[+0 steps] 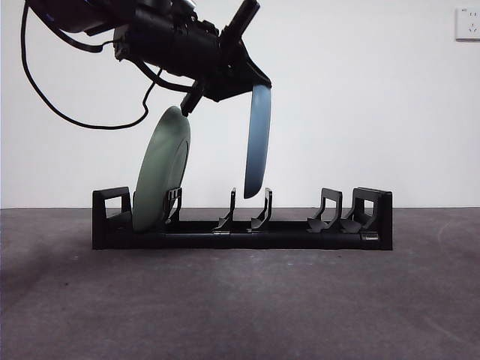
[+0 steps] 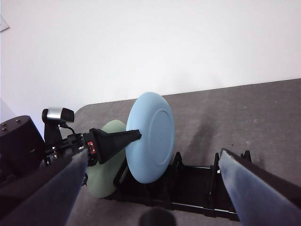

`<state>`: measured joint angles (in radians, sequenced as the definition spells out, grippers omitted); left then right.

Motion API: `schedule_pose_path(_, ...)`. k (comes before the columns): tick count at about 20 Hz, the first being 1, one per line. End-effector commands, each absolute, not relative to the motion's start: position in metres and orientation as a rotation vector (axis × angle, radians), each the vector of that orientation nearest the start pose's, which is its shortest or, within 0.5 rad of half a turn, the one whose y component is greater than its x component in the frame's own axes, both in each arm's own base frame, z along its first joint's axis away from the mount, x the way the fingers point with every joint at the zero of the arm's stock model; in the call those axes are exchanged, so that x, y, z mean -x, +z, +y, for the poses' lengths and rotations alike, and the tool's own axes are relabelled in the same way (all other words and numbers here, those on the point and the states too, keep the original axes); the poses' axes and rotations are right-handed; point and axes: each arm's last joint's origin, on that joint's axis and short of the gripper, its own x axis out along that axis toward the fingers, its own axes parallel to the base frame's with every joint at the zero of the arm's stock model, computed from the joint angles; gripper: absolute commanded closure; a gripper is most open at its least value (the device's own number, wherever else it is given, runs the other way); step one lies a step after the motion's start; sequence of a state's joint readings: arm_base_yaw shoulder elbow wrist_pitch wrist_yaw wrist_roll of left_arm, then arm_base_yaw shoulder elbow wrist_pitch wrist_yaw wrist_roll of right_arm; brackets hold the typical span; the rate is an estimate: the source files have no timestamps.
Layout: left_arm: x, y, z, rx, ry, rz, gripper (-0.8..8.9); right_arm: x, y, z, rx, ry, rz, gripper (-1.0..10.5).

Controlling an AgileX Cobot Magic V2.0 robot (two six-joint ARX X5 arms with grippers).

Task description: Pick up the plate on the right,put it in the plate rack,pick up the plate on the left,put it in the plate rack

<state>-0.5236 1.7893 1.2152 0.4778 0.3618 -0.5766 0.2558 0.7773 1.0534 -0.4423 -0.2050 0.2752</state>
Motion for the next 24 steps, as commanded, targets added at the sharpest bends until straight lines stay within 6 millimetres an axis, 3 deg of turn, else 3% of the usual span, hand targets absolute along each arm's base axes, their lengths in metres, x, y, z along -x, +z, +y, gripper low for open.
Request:
schedule_pose_path(1, -0.351, 0.265, -0.213, 0.504, -0.82, 0.358, 8.23, -0.141, 0.397, 0.043, -0.256, 0.431, 0.229, 4.8)
schedule_pose_path(18, -0.351, 0.239, -0.218, 0.424, -0.751, 0.501, 7.92, -0.146, 0.395, 0.044, -0.256, 0.428, 0.244, 4.8)
schedule_pose_path(24, -0.349, 0.239, -0.221, 0.408, -0.763, 0.499, 5.43, -0.146, 0.395, 0.044, -0.256, 0.428, 0.245, 4.8)
